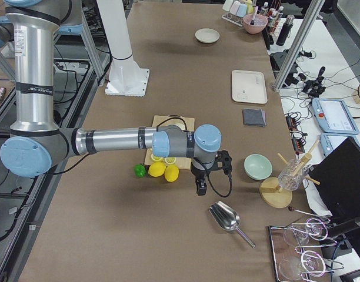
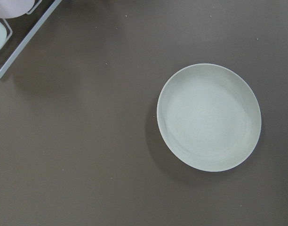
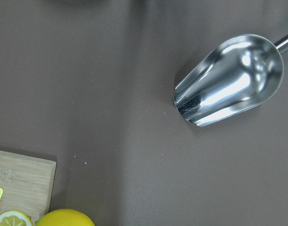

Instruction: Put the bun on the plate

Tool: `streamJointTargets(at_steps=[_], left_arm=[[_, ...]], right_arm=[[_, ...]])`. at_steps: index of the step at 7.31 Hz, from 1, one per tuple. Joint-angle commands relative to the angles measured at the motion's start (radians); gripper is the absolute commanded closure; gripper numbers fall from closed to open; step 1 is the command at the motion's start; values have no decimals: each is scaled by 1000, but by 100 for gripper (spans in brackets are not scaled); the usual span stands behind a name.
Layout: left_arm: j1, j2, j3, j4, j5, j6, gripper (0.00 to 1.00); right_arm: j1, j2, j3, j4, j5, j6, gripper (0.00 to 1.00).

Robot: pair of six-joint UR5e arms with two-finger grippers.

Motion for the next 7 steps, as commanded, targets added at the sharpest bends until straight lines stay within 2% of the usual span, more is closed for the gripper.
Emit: streamJointTargets(at_steps=[1,2,4,5,6,7], left_arm=[[136,-125,103,-2,1,-11,15],[173,-159,148,-6,1,-11,18],[208,-205,249,-32,2,-14,17],[208,-216,304,-76,49,-15,2],[224,-242,327,-106,144,-96,2],[248,-251,350,-152,151,-113,2]], right_arm=[[0,-6,1,0,6,1,0],[0,-12,1,0,7,1,0],[0,-14,0,0,9,1,0],[0,-18,0,0,7,1,0],[0,-20,1,2,9,1,0],[0,-21,3,2,10,1,0]])
